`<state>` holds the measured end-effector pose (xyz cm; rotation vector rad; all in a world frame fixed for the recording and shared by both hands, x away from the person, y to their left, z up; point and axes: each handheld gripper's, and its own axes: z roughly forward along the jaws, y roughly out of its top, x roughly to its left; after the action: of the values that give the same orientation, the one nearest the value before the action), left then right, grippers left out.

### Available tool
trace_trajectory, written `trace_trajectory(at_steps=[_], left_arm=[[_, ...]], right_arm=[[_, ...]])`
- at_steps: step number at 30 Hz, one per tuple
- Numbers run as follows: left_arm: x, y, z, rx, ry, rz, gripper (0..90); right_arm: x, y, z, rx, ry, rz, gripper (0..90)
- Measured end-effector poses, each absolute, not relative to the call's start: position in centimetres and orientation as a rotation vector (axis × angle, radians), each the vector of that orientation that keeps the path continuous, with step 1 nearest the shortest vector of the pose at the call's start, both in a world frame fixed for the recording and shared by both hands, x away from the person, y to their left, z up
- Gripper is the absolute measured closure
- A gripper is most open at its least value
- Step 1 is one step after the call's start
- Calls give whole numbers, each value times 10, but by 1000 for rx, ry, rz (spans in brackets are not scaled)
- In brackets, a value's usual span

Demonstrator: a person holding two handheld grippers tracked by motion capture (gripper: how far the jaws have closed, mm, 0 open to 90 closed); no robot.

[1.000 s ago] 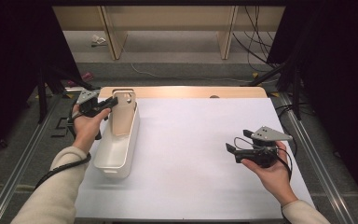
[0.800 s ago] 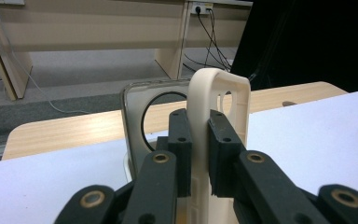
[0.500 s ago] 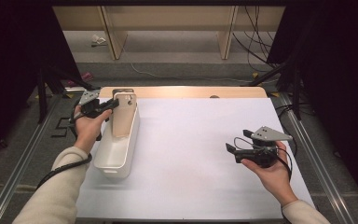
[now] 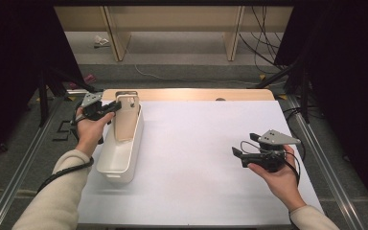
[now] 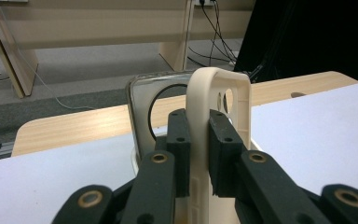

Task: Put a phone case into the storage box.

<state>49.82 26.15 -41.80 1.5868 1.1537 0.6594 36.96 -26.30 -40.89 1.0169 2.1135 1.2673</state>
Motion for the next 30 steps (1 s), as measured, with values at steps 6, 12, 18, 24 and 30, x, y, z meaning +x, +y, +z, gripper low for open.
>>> trace_trajectory(at_steps=[6,12,18,24,30], left_arm=[[500,262,-418,1600,1159,665,792],[501,262,-417,1627,1153,678,782],[503,262,-417,1651,1151,688,766],[505,260,-416,1687,1138,712,743],[507,257,-410,1714,1135,750,671]], right_arm=[[370,-263,-409,1016,2114,1267,163],[370,-263,-409,1015,2114,1267,163],[370,-263,-409,1015,2114,1268,163],[370,-263,-409,1016,2115,1267,163],[370,-263,-409,1016,2117,1267,163]])
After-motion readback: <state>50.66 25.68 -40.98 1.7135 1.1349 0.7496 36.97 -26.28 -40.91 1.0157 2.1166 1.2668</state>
